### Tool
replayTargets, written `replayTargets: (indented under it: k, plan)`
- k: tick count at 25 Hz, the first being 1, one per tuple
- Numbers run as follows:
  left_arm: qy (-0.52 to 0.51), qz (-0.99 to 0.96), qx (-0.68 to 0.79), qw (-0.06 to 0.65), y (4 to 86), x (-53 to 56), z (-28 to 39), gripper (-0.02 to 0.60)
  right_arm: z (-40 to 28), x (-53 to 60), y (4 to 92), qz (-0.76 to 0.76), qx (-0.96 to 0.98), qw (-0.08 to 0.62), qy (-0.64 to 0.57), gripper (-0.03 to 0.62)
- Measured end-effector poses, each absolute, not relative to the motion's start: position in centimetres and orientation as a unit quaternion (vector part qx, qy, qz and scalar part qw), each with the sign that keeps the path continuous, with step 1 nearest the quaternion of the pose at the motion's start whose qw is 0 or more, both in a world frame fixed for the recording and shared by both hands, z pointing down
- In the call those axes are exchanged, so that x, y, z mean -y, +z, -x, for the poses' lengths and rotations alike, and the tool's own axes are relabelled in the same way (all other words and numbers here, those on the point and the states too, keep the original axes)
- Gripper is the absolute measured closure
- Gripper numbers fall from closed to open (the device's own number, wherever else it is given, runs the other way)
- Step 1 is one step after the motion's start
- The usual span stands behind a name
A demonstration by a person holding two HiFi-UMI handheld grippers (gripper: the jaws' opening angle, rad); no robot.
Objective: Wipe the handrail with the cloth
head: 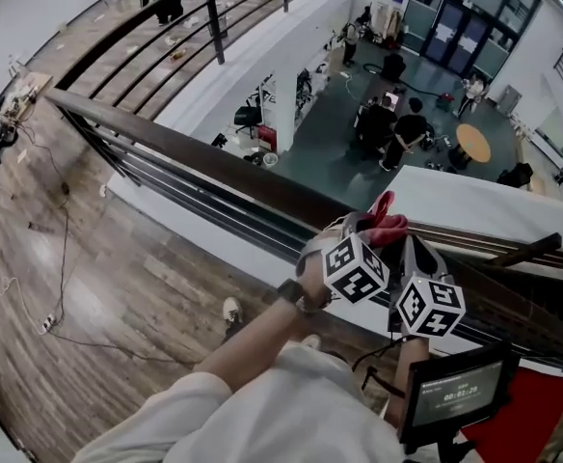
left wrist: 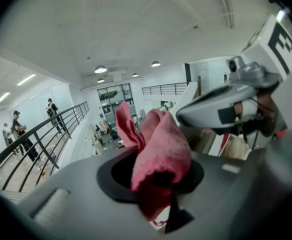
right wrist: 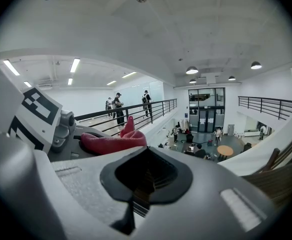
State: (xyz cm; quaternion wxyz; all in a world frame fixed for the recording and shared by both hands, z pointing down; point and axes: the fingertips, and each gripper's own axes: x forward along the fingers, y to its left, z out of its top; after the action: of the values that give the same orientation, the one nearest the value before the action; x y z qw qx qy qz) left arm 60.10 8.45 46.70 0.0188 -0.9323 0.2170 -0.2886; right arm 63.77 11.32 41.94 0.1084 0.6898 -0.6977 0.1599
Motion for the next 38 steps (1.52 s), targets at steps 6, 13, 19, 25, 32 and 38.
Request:
replayTargets:
  k: [6, 13, 19, 25, 32, 38]
  plan:
    - [-0.294, 0.929, -0.224, 0.009, 46.8, -7.2, -58.5, 0.457, -62.4, -10.8, 42.0, -0.685, 0.702, 0.111, 0.158, 0.591]
    - [-0.300, 0.927, -0.227, 0.001, 46.4, -6.0, -57.1, 0.457, -61.7, -10.1, 41.8, -0.684, 0.703, 0.111, 0.162, 0.591]
    - [-0.304, 0.927, -0.221, -0.004, 46.3, -6.0, -56.7, 0.457, -61.0, -9.7, 41.6, -0.681, 0.705, 0.115, 0.161, 0.591]
    - [-0.304, 0.926, -0.223, 0.007, 46.2, -5.6, -55.7, 0.457, -60.1, -8.9, 41.3, -0.680, 0.706, 0.117, 0.159, 0.591]
    - [-0.311, 0.923, -0.228, 0.013, 46.2, -5.0, -54.5, 0.457, -59.0, -8.3, 41.5, -0.675, 0.710, 0.120, 0.161, 0.591]
    - [-0.313, 0.919, -0.238, 0.010, 46.2, -3.9, -53.2, 0.457, -58.3, -7.7, 41.9, -0.670, 0.714, 0.123, 0.163, 0.591]
